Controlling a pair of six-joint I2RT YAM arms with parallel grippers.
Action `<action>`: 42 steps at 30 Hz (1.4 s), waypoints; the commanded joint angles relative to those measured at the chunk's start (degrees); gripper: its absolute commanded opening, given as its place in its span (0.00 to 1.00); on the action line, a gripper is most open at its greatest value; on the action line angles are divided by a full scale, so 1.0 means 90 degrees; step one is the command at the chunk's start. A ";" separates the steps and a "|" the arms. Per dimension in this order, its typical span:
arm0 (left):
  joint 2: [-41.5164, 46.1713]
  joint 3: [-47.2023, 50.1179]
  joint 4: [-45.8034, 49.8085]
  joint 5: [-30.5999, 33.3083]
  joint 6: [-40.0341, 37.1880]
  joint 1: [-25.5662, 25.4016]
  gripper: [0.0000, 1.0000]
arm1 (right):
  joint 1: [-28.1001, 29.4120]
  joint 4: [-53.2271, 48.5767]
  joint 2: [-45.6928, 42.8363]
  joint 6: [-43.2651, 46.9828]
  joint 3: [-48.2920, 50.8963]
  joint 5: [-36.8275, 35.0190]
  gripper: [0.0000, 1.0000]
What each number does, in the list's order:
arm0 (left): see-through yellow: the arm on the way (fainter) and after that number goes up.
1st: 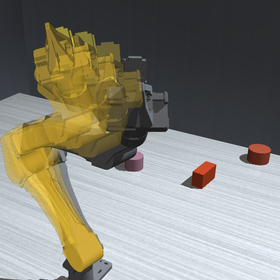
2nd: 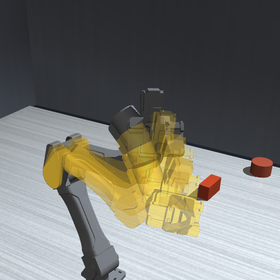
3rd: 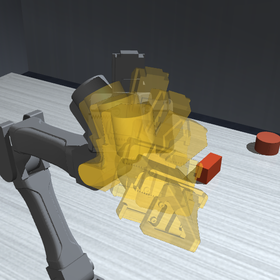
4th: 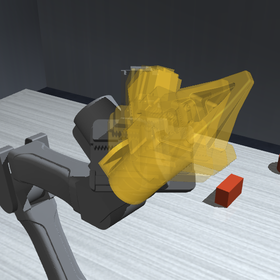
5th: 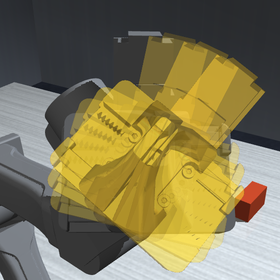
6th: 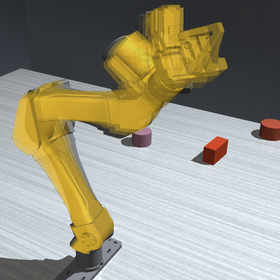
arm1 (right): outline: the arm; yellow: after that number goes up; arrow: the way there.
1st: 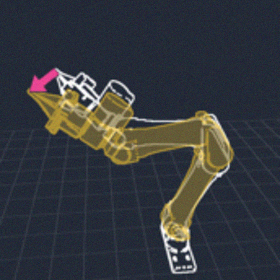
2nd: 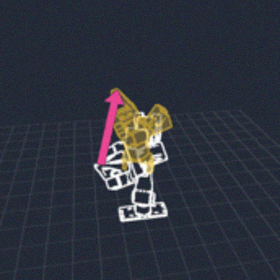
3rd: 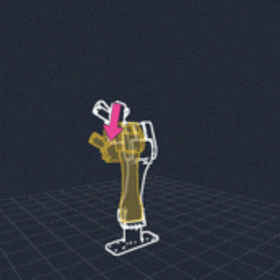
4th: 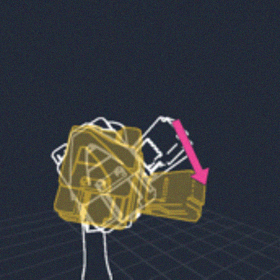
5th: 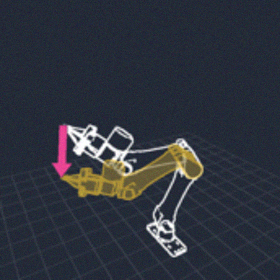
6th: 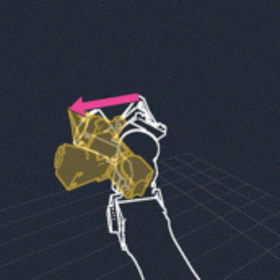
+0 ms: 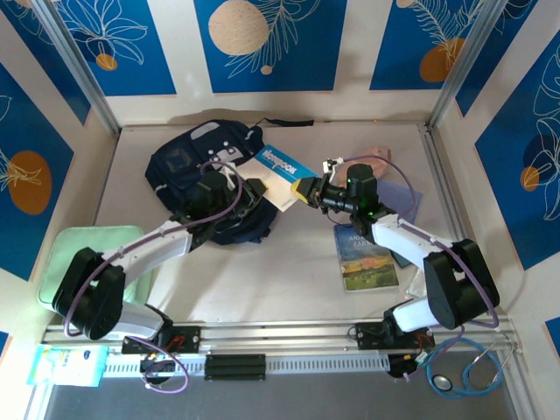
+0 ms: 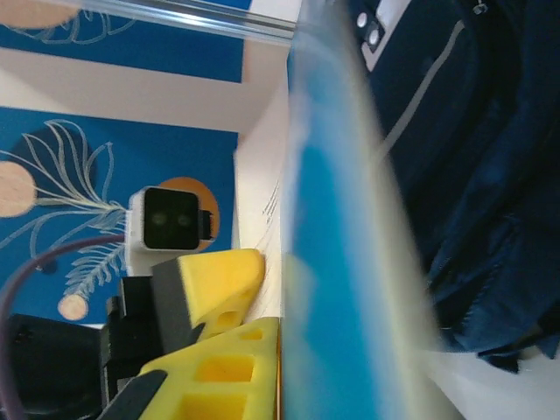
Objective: Pack the student bag
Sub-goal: Pass the book, then open the student bag at the top-left of the table.
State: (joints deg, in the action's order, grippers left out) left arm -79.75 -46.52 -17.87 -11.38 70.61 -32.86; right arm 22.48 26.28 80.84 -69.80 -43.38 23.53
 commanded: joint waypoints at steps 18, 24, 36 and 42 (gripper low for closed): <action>-0.1431 -0.2527 0.5254 0.1866 -0.6640 0.0316 0.83 | -0.0799 -0.3697 -0.1481 0.1989 -0.0600 -0.0637 0.00; -0.2259 -0.3287 0.5797 0.2825 -0.7418 0.0302 0.73 | -0.0866 -0.3906 -0.1550 0.1869 -0.0621 -0.0661 0.00; -0.3638 -0.4320 0.6400 0.3219 -0.7734 0.0240 0.51 | -0.0921 -0.3963 -0.1599 0.1814 -0.0607 -0.0632 0.00; -0.4131 -0.5002 0.6990 0.3708 -0.7638 0.0224 0.28 | -0.0951 -0.4033 -0.1609 0.1789 -0.0598 -0.0646 0.00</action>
State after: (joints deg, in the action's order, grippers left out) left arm -115.42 -88.99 40.88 17.23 1.48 -31.18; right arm 14.39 -8.84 67.55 -53.98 -46.94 16.91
